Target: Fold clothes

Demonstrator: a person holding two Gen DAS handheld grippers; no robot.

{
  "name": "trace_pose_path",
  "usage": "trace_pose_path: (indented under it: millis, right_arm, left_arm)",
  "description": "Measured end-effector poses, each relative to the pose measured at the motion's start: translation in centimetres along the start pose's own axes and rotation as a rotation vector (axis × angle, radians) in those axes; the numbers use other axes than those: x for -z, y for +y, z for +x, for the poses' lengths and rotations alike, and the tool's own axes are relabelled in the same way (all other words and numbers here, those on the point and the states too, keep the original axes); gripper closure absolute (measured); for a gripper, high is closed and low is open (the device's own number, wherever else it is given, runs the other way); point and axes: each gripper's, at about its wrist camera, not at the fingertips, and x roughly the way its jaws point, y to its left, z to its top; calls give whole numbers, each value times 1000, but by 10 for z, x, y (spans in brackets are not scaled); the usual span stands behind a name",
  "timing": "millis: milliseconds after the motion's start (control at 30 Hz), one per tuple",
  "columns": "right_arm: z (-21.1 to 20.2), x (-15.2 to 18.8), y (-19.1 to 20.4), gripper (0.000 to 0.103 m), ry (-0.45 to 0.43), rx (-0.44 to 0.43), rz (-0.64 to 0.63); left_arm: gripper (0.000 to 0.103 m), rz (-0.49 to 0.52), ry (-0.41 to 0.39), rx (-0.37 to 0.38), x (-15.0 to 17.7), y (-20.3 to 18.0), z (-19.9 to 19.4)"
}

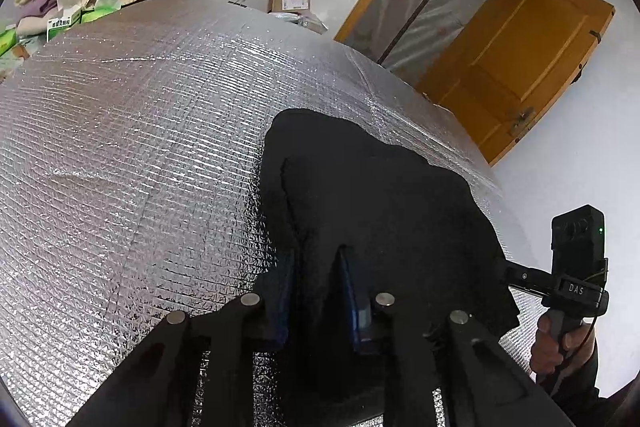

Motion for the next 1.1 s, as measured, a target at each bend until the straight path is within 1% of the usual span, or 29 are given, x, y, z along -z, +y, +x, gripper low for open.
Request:
trace_pose_path:
  millis: [233,300,367,600,733,833,900,933,1000,1100]
  right_arm:
    - [1,-1,-1,72,2,7,-3]
    - [1,-1,-3,68,7,2,4]
    - [1,-2,-4,61,15,9,7]
    - [-4,-2,-1,61,5,27,-9]
    - [-6,-5,4,61,-1,48,-43]
    - [-7,-8,2,61,-4,52,-46]
    - [-8,-9,1,61,-8,54,-45]
    - [-9,-10,0,61,-10,55,-44]
    - [-11,-11,-1,61,-17,58,-45]
    - [-16,-13,-1,61,-39,64,-46]
  left_arm:
    - [83,10,-3,8,0,0,-2]
    - [82,1,0,22,0,2,-3]
    - [82,-10,3,40,0,5,-5]
    - [82,1,-6,84,8,9,-12]
    - [79,-30,2,121,10,16,-17]
    - [79,-37,-12,123,11,19,-24]
    - [79,-32,-32,110,12,22,-32]
    - [79,-30,-47,102,10,21,-36]
    - [79,-27,-78,97,-12,21,-20]
    - [79,-18,-97,98,-20,14,-19]
